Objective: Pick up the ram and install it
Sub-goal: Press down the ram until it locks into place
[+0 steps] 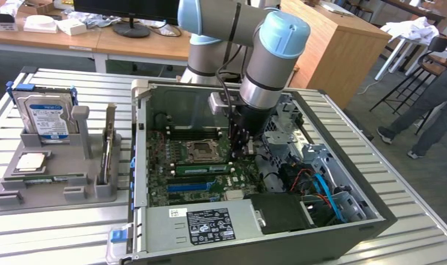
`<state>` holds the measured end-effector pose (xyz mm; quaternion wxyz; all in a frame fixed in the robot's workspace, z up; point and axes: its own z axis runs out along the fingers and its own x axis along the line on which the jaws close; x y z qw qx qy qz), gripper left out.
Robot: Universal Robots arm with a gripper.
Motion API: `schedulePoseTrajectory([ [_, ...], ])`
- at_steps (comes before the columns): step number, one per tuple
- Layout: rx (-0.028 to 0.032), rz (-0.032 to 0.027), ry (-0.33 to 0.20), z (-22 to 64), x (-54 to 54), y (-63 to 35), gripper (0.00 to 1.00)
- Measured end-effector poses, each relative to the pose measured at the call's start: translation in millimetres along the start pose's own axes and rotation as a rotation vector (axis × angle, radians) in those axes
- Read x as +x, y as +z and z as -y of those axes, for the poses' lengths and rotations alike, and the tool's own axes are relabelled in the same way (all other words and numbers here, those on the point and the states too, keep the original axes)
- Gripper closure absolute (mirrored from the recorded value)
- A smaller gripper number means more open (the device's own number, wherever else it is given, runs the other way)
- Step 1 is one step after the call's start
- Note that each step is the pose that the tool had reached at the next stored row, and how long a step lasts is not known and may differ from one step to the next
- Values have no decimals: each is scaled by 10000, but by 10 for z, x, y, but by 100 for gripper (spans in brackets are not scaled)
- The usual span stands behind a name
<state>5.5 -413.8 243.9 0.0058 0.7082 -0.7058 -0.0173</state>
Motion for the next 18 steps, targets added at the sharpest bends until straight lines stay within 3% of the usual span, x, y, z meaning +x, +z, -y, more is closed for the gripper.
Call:
schedulePoseTrajectory([
  [18, 1, 1, -1, 5, 2, 137, 90],
])
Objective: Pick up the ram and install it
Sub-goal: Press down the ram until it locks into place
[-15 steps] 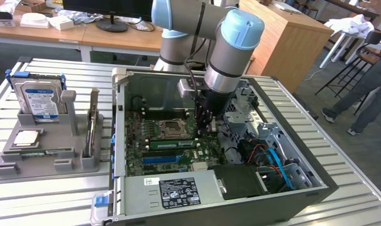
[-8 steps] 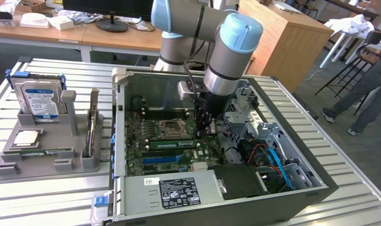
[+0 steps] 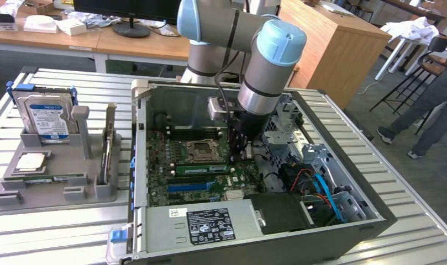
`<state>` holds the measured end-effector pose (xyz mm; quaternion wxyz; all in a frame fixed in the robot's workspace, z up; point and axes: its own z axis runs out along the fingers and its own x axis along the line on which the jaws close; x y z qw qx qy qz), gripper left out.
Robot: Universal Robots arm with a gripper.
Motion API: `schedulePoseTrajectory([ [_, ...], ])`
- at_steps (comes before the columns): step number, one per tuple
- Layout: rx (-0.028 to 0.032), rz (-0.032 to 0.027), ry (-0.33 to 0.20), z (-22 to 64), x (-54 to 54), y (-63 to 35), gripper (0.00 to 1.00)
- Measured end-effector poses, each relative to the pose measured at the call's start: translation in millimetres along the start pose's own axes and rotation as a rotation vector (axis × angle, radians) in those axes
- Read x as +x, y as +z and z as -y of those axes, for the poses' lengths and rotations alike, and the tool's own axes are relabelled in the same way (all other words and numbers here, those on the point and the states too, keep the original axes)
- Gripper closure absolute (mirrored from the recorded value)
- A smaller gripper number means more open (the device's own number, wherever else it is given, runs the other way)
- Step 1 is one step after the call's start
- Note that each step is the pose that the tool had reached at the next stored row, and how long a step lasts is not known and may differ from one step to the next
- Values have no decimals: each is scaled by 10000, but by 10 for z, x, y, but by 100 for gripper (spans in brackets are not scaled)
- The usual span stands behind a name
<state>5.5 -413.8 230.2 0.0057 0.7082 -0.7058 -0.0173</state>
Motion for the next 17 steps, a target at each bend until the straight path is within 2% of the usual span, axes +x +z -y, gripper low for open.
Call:
schedulePoseTrajectory([
  [17, -1, -7, 1, 1, -32, 28, 90],
])
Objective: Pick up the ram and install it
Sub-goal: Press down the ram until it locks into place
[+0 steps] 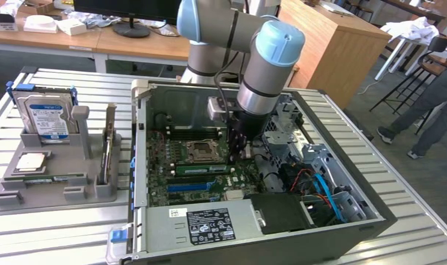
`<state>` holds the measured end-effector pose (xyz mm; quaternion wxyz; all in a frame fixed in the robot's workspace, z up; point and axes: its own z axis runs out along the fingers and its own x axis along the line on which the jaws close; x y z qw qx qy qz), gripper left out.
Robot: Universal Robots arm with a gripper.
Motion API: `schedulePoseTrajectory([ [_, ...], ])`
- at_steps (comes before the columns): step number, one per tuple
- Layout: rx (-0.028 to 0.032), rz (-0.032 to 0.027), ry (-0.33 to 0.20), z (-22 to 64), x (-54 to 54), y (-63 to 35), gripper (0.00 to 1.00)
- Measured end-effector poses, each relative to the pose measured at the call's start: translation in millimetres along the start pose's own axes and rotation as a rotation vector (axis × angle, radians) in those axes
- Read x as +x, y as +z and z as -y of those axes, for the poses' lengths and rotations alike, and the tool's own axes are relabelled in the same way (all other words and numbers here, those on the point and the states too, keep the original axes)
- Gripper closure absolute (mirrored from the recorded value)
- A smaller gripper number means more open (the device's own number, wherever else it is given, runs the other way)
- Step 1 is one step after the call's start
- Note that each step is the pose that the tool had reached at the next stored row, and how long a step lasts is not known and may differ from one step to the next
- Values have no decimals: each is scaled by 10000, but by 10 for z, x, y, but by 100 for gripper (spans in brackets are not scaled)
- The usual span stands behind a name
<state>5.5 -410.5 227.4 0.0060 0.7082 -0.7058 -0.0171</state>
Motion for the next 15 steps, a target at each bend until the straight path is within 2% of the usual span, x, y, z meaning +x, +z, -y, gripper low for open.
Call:
schedulePoseTrajectory([
  [15, 2, -6, 0, 2, 1, 51, 90],
])
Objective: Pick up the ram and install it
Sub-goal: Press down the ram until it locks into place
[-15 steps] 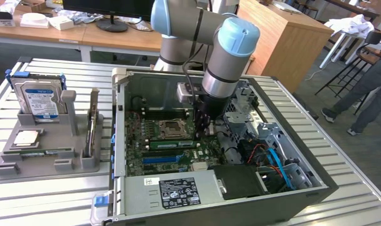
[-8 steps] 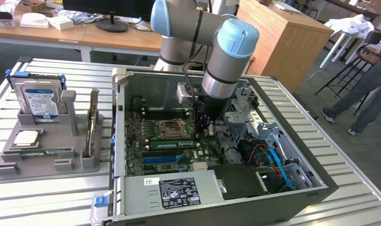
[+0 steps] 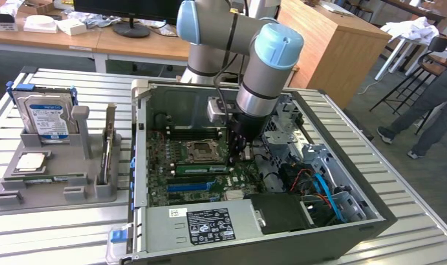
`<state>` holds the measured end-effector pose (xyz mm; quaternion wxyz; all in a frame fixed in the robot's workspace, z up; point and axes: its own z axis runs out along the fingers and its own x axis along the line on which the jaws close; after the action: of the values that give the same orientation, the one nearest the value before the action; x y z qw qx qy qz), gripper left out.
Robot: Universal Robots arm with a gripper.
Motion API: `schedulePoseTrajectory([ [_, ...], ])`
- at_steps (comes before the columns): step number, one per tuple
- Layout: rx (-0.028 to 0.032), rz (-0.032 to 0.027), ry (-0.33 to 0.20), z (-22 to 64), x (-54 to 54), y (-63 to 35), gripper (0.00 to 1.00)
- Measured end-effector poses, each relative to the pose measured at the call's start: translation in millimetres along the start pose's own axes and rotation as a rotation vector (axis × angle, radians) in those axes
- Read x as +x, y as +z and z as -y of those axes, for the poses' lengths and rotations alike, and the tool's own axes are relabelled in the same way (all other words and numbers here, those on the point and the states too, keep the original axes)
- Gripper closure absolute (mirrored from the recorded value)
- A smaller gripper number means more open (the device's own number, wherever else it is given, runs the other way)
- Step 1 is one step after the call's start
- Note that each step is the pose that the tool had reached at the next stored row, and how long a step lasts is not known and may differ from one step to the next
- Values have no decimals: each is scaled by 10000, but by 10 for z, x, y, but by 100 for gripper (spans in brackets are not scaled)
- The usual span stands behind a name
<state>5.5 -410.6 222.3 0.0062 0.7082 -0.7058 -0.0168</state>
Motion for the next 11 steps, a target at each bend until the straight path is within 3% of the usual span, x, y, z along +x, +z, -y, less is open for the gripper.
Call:
schedulePoseTrajectory([
  [11, 4, 20, 1, -1, -2, -11, 90],
])
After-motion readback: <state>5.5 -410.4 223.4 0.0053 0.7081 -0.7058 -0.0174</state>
